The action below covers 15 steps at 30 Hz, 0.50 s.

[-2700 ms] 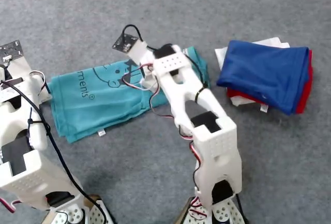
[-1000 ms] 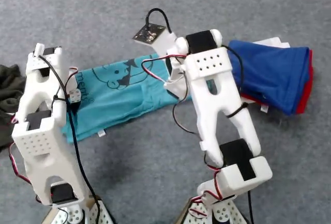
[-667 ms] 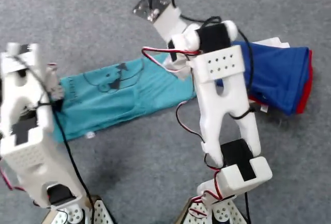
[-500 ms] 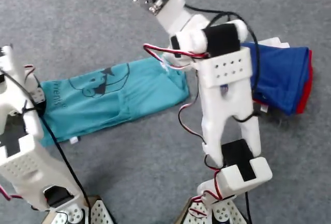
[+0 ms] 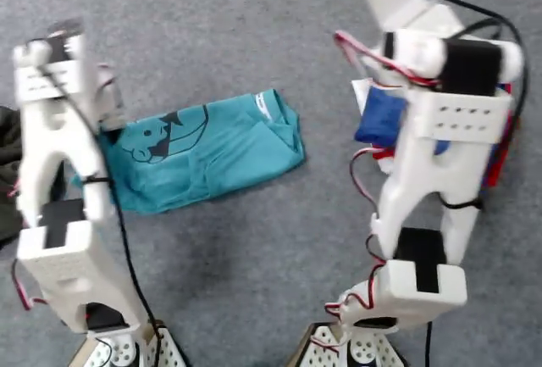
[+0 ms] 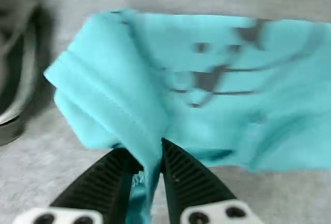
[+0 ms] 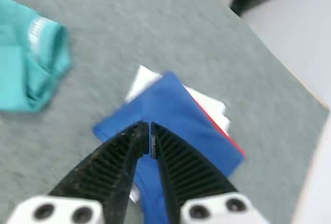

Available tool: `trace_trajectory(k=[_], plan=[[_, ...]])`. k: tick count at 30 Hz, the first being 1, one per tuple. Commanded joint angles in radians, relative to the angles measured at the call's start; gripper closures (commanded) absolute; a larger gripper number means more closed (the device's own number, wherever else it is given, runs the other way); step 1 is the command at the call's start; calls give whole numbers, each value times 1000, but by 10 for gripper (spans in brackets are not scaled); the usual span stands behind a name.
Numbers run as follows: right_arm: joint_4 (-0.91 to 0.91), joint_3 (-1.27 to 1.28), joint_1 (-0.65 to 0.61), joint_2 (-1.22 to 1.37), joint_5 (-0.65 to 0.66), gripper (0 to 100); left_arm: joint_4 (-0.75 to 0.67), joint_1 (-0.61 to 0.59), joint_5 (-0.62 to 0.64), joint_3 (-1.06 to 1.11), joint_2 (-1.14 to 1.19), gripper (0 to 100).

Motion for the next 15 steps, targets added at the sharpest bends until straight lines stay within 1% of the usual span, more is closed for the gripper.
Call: trace_trajectory(k=[1, 4, 7, 10, 12, 15], plan=[[-8, -36, 87, -50, 37, 984, 9, 165, 75, -90, -49, 972], [-12, -36, 123, -44, 51, 984, -74, 303, 86, -90, -48, 972], [-12, -36, 129, -44, 55, 984, -153, 397, 72, -99, -31, 972], [-12, -33, 130, -42, 69, 984, -201, 464, 74, -110, 9, 972], [-14, -33, 130, -42, 69, 984, -206, 496, 75, -130, 44, 972], [-23, -31, 130, -42, 68, 984, -207, 524, 115, -197, 115, 972]])
